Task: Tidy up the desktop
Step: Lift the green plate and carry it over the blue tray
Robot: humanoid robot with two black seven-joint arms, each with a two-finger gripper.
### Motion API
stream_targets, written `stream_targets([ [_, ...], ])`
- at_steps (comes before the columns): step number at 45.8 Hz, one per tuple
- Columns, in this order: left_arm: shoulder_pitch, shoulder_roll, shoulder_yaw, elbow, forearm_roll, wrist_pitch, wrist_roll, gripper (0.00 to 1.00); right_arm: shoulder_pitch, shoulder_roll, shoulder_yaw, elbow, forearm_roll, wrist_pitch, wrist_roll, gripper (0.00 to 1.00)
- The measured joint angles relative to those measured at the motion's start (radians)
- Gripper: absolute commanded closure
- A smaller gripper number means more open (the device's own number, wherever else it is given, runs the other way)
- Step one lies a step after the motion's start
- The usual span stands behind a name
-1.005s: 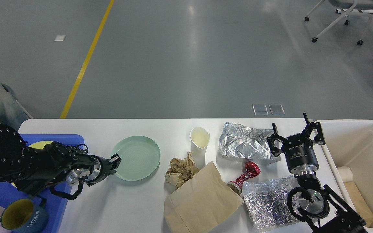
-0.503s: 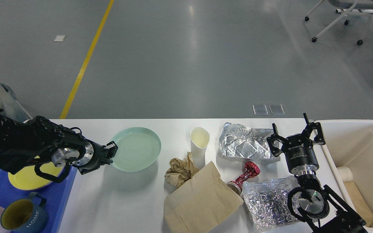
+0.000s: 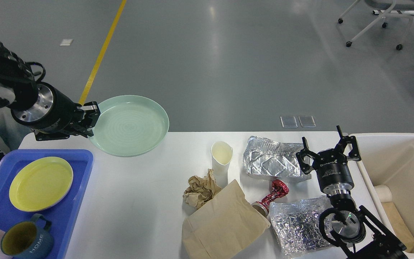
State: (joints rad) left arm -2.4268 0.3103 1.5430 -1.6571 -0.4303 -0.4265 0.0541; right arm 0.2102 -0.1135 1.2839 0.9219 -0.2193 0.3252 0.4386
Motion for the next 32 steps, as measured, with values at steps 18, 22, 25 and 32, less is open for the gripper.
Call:
stream_targets([
  [18,-0.084,0.018,0.127,0.020,-0.011,-0.090,-0.046,1.00,0.000,0.000,0.000,0.000,0.000,0.000,0.000,0.00],
  [22,0.028,0.078,0.186,0.109,-0.012,-0.083,-0.056,1.00,0.000,0.000,0.000,0.000,0.000,0.000,0.000,0.00],
  [25,0.119,0.142,0.198,0.189,-0.011,-0.082,-0.058,1.00,0.000,0.000,0.000,0.000,0.000,0.000,0.000,0.00],
  [32,0.316,0.293,0.181,0.355,-0.003,-0.081,-0.056,1.00,0.000,0.000,0.000,0.000,0.000,0.000,0.000,0.00],
])
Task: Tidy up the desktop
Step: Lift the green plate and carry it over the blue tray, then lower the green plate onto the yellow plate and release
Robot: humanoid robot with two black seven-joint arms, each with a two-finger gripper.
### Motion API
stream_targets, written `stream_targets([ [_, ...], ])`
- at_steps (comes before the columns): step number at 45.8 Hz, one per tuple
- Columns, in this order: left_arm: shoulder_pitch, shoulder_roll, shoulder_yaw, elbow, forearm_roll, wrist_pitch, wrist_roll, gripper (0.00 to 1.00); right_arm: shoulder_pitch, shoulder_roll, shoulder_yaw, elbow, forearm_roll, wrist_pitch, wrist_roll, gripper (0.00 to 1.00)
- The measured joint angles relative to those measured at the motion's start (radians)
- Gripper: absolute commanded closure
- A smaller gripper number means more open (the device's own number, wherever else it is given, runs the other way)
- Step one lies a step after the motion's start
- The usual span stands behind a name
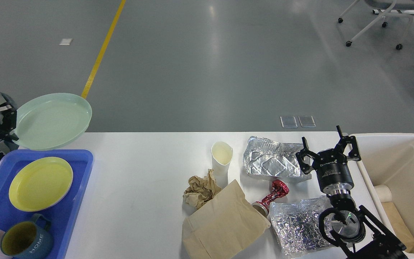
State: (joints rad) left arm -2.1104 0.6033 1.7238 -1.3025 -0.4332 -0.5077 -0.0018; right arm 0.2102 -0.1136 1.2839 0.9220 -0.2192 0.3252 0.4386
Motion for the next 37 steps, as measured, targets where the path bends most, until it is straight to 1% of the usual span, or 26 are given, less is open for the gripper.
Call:
stream_targets([
  [5,0.150,0.071,-0.042,0.116,0.003,0.001,0.000,1.00,0.000,0.000,0.000,0.000,0.000,0.000,0.000,0.00],
  [8,0.268,0.100,-0.085,0.203,0.003,0.003,0.000,1.00,0.000,0.000,0.000,0.000,0.000,0.000,0.000,0.00],
  [13,0.480,0.121,-0.202,0.344,-0.002,0.005,-0.001,1.00,0.000,0.000,0.000,0.000,0.000,0.000,0.000,0.00],
  [19,0.693,0.133,-0.334,0.504,-0.004,0.006,-0.001,1.00,0.000,0.000,0.000,0.000,0.000,0.000,0.000,0.00],
  [26,0.854,0.133,-0.461,0.636,-0.003,0.006,0.005,1.00,0.000,0.000,0.000,0.000,0.000,0.000,0.000,0.00],
  [31,0.918,0.126,-0.506,0.682,-0.002,0.009,0.007,1.00,0.000,0.000,0.000,0.000,0.000,0.000,0.000,0.00],
  [37,0.978,0.103,-0.543,0.724,-0.002,0.034,0.008,1.00,0.000,0.000,0.000,0.000,0.000,0.000,0.000,0.00],
])
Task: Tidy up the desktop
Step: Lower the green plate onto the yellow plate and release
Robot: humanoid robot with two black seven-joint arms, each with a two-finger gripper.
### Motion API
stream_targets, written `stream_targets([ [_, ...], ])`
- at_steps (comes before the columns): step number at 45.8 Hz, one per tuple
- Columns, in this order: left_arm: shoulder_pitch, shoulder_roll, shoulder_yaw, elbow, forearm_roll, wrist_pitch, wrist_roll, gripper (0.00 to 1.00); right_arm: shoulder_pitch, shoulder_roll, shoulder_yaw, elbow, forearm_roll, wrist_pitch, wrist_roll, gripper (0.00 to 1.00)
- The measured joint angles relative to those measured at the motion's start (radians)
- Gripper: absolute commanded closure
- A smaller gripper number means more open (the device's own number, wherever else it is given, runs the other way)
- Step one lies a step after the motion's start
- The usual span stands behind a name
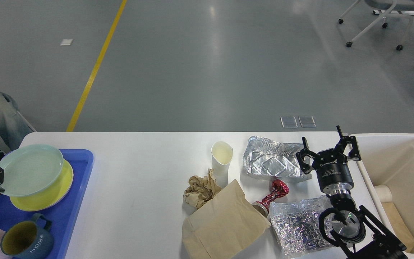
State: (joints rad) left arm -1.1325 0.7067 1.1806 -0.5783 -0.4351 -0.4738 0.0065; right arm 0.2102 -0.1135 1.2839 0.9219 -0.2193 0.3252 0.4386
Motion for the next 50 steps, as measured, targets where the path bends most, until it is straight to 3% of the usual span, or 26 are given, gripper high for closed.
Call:
stream_targets([
  [26,0.105,-0.061,-0.071,0.061,0.002,0.033,0.017,0.98,0.000,0.000,0.000,0.000,0.000,0.000,0.000,0.00],
  [29,0.106,-0.064,-0.075,0.062,0.002,0.033,0.024,0.82,0.000,0.000,0.000,0.000,0.000,0.000,0.000,0.00],
  [33,0.106,-0.065,-0.076,0.062,0.002,0.043,0.033,0.47,0.000,0.000,0.000,0.000,0.000,0.000,0.000,0.00],
  [36,0.106,-0.065,-0.076,0.062,0.002,0.071,0.035,0.25,0.000,0.000,0.000,0.000,0.000,0.000,0.000,0.00],
  [43,0.103,-0.066,-0.077,0.057,0.004,0.158,0.035,0.16,0.000,0.000,0.000,0.000,0.000,0.000,0.000,0.00],
  [50,0.092,-0.064,-0.077,0.051,0.005,0.167,0.035,0.06,0.000,0.000,0.000,0.000,0.000,0.000,0.000,0.00],
])
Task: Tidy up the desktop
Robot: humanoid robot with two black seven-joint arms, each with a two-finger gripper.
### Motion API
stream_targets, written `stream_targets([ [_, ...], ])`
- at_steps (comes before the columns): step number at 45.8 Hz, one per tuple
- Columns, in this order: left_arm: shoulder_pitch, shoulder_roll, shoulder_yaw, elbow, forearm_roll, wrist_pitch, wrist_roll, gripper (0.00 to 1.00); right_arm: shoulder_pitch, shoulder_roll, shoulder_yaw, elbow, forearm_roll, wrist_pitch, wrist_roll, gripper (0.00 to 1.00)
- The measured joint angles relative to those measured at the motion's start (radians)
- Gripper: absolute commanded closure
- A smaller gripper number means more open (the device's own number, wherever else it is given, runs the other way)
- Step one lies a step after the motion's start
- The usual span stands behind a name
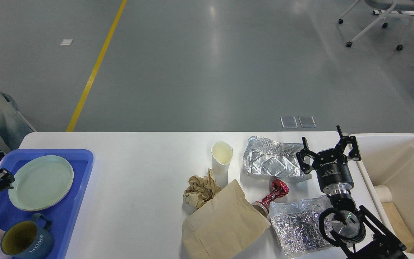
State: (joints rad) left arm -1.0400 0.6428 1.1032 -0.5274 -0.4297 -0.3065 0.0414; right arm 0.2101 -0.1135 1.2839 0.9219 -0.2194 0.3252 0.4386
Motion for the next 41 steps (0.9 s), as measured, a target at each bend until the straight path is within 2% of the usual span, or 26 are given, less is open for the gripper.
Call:
stream_targets([
  [9,-0.064,0.015,0.028,-0.006,0.001,-0.043,0.001,0.06,0.000,0.000,0.000,0.000,0.000,0.000,0.000,0.00],
  [15,-0.130,0.027,0.101,-0.011,0.003,-0.074,0.003,0.05,0.000,0.000,0.000,0.000,0.000,0.000,0.000,0.00],
  [23,-0.309,0.007,0.265,-0.092,0.003,-0.113,0.003,0.05,0.000,0.000,0.000,0.000,0.000,0.000,0.000,0.00],
  [31,-0.485,-0.010,0.366,-0.177,0.005,-0.227,0.003,0.05,0.000,0.000,0.000,0.000,0.000,0.000,0.000,0.00],
  [37,-0.592,-0.016,0.357,-0.223,0.008,-0.321,0.002,0.05,0.000,0.000,0.000,0.000,0.000,0.000,0.000,0.00],
  [41,-0.621,-0.011,0.238,-0.242,0.005,-0.363,-0.004,0.05,0.000,0.000,0.000,0.000,0.000,0.000,0.000,0.00],
])
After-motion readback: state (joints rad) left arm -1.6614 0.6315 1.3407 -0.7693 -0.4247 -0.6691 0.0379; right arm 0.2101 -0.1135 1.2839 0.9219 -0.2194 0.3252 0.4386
